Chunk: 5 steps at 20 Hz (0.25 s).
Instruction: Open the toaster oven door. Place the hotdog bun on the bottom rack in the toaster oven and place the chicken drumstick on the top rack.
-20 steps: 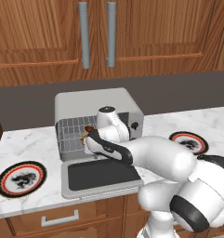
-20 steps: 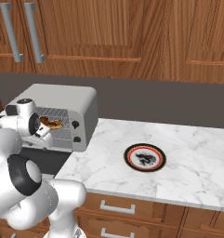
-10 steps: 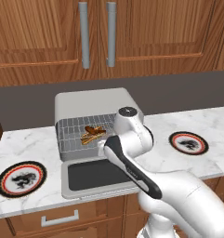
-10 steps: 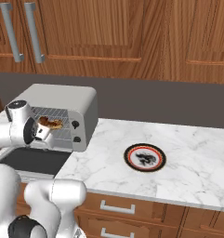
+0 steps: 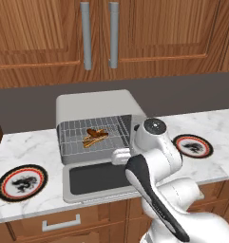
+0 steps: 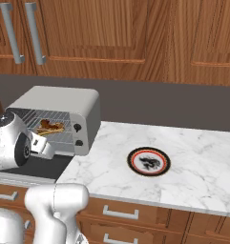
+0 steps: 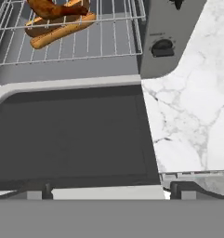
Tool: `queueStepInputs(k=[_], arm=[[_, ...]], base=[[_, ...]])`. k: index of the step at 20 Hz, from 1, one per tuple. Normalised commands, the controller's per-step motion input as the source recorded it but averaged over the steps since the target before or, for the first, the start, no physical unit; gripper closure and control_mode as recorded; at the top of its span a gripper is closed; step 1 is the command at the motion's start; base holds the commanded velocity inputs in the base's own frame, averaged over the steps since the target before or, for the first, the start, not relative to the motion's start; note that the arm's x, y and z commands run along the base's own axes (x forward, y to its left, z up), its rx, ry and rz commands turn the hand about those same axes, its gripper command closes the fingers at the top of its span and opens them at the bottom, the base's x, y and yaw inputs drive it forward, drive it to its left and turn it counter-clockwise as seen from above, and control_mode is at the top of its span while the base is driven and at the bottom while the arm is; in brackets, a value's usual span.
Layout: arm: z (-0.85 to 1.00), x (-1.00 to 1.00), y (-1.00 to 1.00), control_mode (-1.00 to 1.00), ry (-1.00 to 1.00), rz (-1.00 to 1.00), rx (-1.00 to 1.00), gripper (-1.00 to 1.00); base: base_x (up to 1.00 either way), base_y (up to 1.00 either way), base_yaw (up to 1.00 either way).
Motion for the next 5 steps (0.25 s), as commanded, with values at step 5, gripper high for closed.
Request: queueStepInputs(k=[5], arm=[[0.46,-0.47,-0.2,-1.0,-0.07,0.0,0.0,-1.0]], base=[[0.0,0.0,0.0]])
